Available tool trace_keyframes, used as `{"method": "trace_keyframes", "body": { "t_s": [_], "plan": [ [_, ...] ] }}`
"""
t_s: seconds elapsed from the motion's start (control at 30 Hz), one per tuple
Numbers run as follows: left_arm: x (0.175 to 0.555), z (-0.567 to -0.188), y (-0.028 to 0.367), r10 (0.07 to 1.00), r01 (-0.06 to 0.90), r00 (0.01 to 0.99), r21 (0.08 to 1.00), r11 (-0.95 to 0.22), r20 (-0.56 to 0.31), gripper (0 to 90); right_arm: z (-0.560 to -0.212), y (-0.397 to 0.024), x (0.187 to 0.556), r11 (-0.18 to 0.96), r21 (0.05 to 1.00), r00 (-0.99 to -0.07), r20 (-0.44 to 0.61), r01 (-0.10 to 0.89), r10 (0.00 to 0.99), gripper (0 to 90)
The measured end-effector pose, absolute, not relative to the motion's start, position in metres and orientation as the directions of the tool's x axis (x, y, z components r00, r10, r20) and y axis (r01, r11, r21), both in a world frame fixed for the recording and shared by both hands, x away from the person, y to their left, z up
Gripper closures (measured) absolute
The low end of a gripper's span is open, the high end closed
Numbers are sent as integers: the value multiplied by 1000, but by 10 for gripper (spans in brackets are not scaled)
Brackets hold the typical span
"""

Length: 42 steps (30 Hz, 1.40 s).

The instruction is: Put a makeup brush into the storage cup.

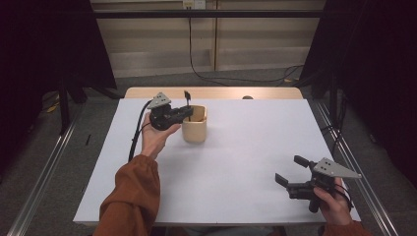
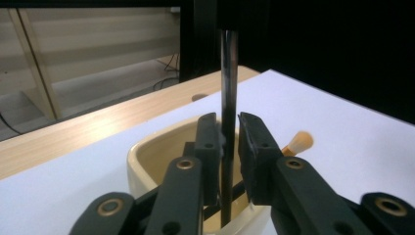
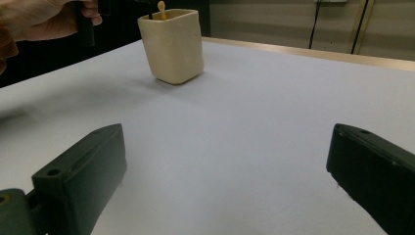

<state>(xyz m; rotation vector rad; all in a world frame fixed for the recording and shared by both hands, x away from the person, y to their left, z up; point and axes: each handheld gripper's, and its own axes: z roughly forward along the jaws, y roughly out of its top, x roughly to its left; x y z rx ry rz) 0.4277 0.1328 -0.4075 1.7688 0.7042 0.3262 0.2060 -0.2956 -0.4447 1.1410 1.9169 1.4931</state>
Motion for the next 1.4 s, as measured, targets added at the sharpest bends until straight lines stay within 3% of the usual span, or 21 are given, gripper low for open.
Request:
{"method": "trace_keyframes", "body": {
  "t_s": [0.4, 0.5, 0.63, 0.73, 0.83, 1.4],
  "plan": [
    [426, -407, 132, 643, 294, 756, 943, -158, -128, 410, -445, -297, 206, 59, 941, -549, 143, 334, 824, 6],
    [426, -406, 132, 656, 297, 745, 941, -163, -121, 250, -446, -298, 207, 51, 938, -537, 151, 342, 830, 10],
    [426, -406, 134, 659, 308, 740, 938, -161, -130, 117, -446, -299, 206, 47, 938, -535, 154, 343, 831, 7],
    [425, -403, 133, 651, 300, 748, 941, -158, -129, 57, -447, -300, 207, 41, 937, -528, 159, 346, 834, 8],
    [423, -403, 132, 649, 320, 748, 933, -164, -142, 14, -447, -301, 208, 32, 936, -519, 166, 352, 838, 11],
    [391, -387, 150, 622, 294, 766, 949, -114, -163, 14, -444, -298, 203, 45, 941, -520, 145, 336, 842, 11]
  ]
}}
